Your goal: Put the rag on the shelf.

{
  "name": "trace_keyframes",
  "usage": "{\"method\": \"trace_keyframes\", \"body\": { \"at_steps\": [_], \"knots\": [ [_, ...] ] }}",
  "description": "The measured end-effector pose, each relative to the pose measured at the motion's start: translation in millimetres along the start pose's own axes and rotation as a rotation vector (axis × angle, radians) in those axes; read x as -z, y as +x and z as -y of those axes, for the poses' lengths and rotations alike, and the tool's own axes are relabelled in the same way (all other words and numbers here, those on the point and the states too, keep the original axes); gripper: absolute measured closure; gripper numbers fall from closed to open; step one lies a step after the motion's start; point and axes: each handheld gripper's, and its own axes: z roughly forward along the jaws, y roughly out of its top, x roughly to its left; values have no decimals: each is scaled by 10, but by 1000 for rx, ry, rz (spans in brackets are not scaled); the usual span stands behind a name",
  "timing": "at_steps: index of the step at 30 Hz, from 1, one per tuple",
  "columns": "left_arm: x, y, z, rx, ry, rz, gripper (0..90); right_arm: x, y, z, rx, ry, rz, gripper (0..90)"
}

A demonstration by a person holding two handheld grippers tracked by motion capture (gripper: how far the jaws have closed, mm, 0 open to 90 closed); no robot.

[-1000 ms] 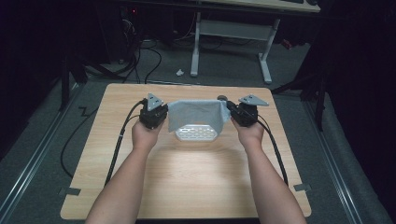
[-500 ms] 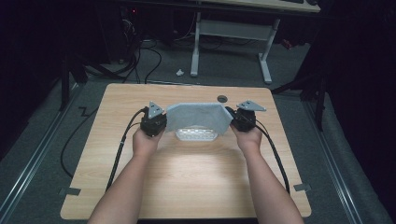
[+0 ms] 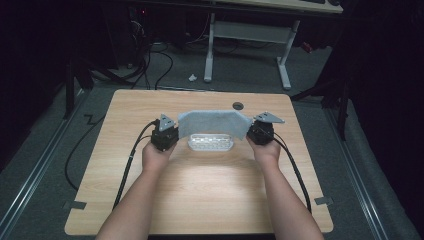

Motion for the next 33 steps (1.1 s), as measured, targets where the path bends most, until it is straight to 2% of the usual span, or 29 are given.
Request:
{"method": "trace_keyframes", "body": {
  "at_steps": [6, 7, 8, 19, 33],
  "knots": [
    [14, 10, 7, 12, -5, 1, 873, 6, 11, -7, -2, -5, -4, 838],
    [15, 17, 9, 16, -3, 8, 821, 6, 11, -9, 6, -8, -4, 825],
    [19, 21, 12, 20, -4, 10, 821, 6, 11, -9, 6, -8, -4, 825],
    [89, 74, -1, 35, -33, -17, 751, 80, -46, -47, 5, -27, 24, 765],
    [269, 252, 8, 62, -59, -57, 740, 177, -159, -75, 6, -42, 50, 764]
  ]
}}
